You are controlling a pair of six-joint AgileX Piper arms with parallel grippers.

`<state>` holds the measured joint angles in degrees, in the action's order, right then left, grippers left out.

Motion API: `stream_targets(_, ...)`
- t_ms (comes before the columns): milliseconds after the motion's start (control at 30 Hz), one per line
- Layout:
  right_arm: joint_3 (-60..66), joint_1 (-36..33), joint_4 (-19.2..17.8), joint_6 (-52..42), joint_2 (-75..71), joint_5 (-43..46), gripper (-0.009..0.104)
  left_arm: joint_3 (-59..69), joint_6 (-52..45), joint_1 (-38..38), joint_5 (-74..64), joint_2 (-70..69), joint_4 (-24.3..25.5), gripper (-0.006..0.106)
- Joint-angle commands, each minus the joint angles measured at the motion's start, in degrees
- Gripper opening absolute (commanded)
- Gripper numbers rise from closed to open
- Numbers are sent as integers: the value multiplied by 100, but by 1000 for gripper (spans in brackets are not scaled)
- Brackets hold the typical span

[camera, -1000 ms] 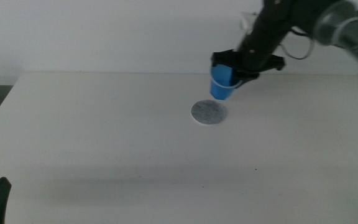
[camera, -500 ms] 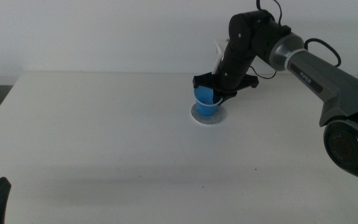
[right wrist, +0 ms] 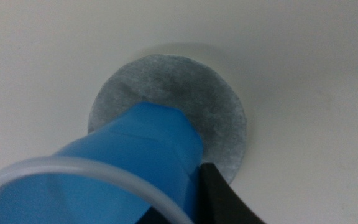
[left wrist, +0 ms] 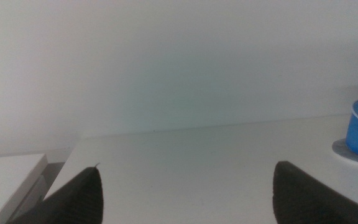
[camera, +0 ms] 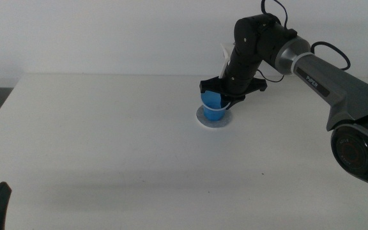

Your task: Place an empty cup on a cup mat.

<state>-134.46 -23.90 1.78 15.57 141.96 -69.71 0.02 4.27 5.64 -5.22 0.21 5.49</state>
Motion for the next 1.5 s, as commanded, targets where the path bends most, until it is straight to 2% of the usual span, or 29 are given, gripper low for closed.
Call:
stream_targets(0,-49,-1,-141,8,-33,-25,2,-2,16,10,32,-21,1,94)
stream_targets(167,-49,-1,-178,8,-33,-25,2,-2,16,10,32,-21,1,94)
stream_targets(300,-49,-1,-127,-3,-65,-25,17,-2,16,10,32,-21,1,94)
stream_targets(567,-38,-8,-104,-28,-236,-25,70,-2,16,10,32,-21,1,94)
stream_targets(667,-38,-8,-178,-178,-793,-25,83,-2,16,10,32,-21,1,94)
stream_targets(733,106,3,-518,-240,-1391,-25,88,-2,16,10,32,-21,1,94)
stream_targets(833,829,120,-1156,-255,-2555,-25,89,-2,16,10,32,-21,1,94)
stream_targets(900,1666,201,-1420,-255,-3289,-25,89,-2,16,10,32,-21,1,94)
stream_targets(1133,5271,874,-1173,-255,-6563,2545,89,-2,16,10,32,-21,1,94)
stream_targets(1300,7667,1481,-1174,-255,-8275,3927,89,-2,16,10,32,-21,1,94)
stream_targets(1467,9409,1716,-1174,-211,-9692,4972,89,-2,16,10,32,-21,1,94)
